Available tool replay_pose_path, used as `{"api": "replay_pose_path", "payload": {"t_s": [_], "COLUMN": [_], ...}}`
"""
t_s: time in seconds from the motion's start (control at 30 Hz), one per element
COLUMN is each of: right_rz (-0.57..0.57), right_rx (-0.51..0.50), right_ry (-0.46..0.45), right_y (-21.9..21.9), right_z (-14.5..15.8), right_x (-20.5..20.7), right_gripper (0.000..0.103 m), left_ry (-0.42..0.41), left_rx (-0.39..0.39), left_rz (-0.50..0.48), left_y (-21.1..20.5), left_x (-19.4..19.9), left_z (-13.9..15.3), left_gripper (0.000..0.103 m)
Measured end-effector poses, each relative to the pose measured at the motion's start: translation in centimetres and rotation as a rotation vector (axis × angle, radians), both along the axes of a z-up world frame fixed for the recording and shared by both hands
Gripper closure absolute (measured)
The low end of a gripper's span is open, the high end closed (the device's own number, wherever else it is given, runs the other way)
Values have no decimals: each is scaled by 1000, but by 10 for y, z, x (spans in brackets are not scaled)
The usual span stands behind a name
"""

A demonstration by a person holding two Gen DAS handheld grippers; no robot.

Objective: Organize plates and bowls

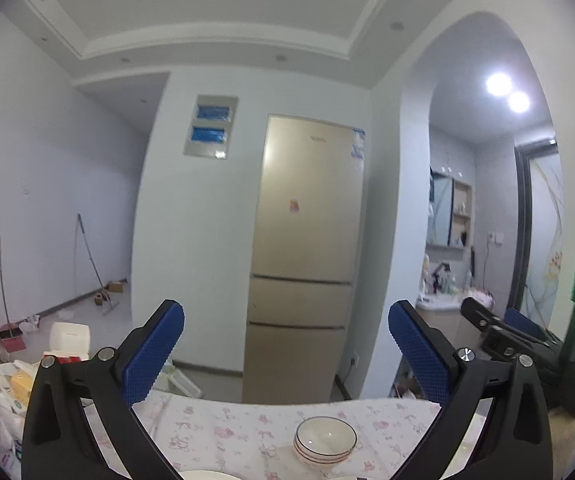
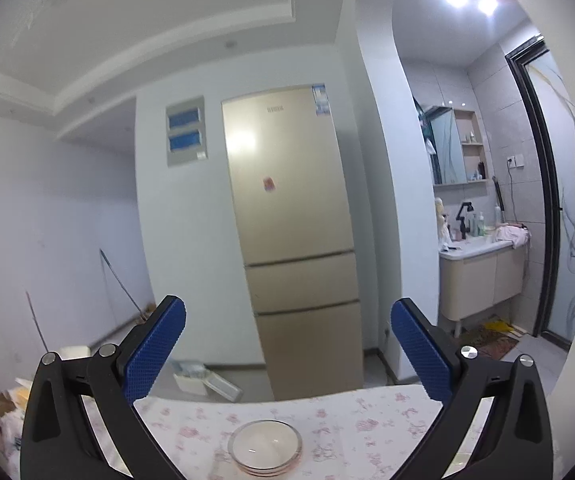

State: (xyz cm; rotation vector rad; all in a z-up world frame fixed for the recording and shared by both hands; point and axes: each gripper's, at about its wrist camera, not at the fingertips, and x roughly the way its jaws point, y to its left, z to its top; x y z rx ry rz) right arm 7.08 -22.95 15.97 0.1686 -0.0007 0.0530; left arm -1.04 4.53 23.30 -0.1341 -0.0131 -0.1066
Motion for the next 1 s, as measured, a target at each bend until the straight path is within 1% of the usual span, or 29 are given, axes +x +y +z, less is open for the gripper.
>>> {"api": "replay_pose_path", "payload": {"t_s": [0.1, 0.13, 0.27, 0.3, 0.37, 0.4, 0.43, 0.5, 0.57, 0.67, 0.8, 0.87, 0.93, 1.0], "right_rz": [17, 25, 47, 62, 101, 122, 149, 198, 208, 222, 273, 290, 304, 316], "right_rx": [27, 19, -54, -58, -35, -14, 12, 77, 121, 118, 109, 95, 77, 60], "right_ry": [-37, -44, -81, -90, -89, -87, -87, -94, -99, -79, -57, -26, 6, 47], "right_y": [7, 10, 29, 32, 36, 39, 39, 40, 43, 53, 67, 76, 84, 91], "right_z": [0, -1, -7, -9, -14, -18, -22, -32, -43, -61, -89, -103, -117, -129], "right_x": [-18, -21, -30, -30, -29, -30, -29, -27, -26, -23, -18, -11, -4, 4], "right_gripper": [1, 1, 1, 1, 1, 1, 1, 1, 1, 1, 1, 1, 1, 1], "left_ry": [-38, -49, -92, -117, -166, -186, -188, -178, -161, -157, -183, -155, -96, -31], "left_rx": [-7, 2, 16, 27, 36, 36, 32, 4, -16, -18, -34, -29, -21, -31], "left_rz": [37, 63, 102, 125, 195, 206, 197, 145, 126, 145, 157, 190, 199, 187], "left_y": [9, 12, 24, 28, 33, 37, 41, 51, 60, 72, 88, 93, 98, 103], "left_x": [-17, -24, -39, -44, -53, -58, -60, -62, -61, -62, -60, -53, -42, -32], "left_z": [-7, -12, -28, -33, -39, -43, -45, -52, -58, -72, -95, -105, -118, -128], "left_gripper": [0, 0, 0, 0, 0, 0, 0, 0, 0, 0, 0, 0, 0, 0]}}
